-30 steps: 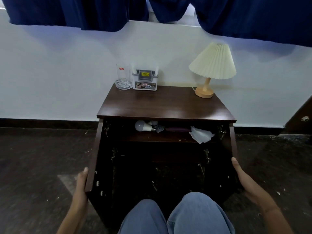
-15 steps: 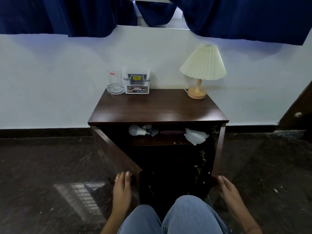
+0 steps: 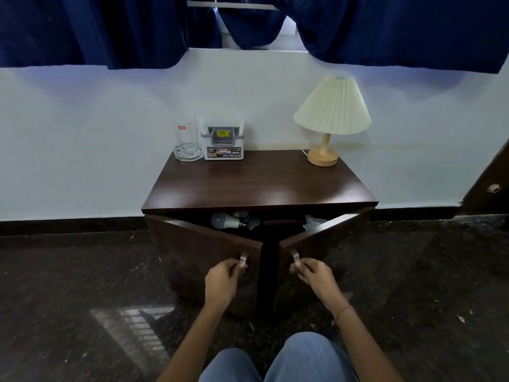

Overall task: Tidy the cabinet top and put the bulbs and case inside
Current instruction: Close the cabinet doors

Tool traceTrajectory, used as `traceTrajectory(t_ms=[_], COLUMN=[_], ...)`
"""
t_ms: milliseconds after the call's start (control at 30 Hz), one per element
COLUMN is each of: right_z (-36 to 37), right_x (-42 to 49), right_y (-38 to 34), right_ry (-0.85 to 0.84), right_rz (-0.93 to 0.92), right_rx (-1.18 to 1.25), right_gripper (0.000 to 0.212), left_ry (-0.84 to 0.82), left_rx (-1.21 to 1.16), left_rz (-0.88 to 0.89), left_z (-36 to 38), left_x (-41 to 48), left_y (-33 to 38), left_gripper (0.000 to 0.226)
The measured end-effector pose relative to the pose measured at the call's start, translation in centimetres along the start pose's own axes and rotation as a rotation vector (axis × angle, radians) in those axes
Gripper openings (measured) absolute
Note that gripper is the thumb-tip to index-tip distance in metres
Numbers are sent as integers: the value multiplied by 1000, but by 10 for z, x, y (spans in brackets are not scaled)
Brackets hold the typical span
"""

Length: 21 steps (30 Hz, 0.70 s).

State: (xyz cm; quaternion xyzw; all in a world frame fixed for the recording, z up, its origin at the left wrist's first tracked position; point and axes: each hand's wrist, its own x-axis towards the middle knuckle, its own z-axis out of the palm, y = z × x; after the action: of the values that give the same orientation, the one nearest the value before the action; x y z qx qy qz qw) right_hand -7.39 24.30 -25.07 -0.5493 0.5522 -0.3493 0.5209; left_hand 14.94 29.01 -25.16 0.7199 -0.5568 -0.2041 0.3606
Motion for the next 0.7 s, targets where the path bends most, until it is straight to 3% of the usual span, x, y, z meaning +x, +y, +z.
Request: traceTrajectory(t_ms=[467,700], right_z=[34,40], right_x=[78,99], right_y=[-33,-31], right_ry=[131,156], right_rz=[31,38], right_rx=[-238,-232], right_gripper=[24,22], left_ry=[-40,-33], left_rx=[94,60], left_rz=[-93,-127], left_z=[26,32], left_x=[77,94], left_y=[32,26], left_gripper=[27,26])
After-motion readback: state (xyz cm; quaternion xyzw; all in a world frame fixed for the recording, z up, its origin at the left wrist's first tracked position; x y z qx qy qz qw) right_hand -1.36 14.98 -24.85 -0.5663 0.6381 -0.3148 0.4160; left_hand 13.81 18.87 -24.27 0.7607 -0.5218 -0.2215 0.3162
